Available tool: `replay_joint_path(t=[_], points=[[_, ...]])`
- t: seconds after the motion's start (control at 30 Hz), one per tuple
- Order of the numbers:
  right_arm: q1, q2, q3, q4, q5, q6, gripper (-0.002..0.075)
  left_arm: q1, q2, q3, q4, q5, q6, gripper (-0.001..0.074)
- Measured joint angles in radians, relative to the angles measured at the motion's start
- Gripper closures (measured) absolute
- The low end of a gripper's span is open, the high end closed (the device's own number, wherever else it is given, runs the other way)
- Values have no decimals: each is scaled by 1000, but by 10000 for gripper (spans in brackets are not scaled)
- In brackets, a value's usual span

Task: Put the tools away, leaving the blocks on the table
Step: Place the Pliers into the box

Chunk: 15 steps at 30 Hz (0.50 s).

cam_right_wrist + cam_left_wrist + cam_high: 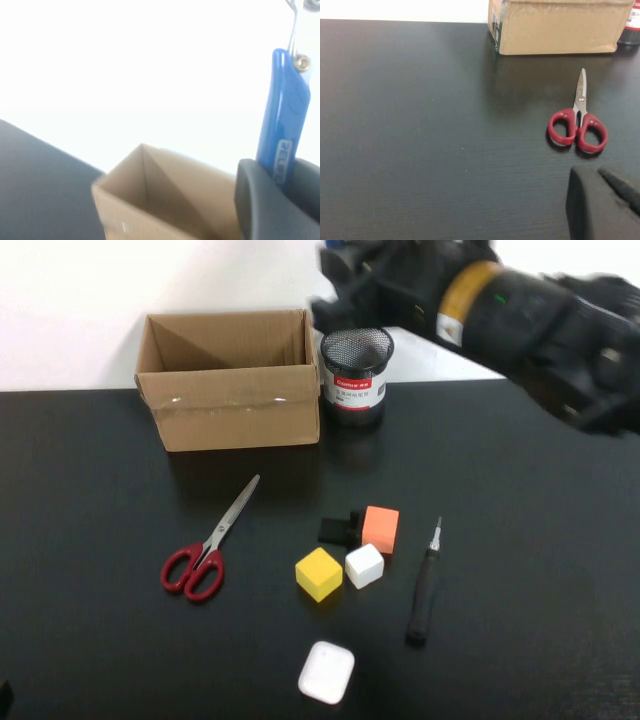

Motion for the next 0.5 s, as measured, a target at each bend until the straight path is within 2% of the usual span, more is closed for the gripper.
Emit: replay_joint_path(t=[0.5], points=[[78, 460, -470, -9, -54, 126, 681, 0, 0, 0, 0, 0, 0, 738]])
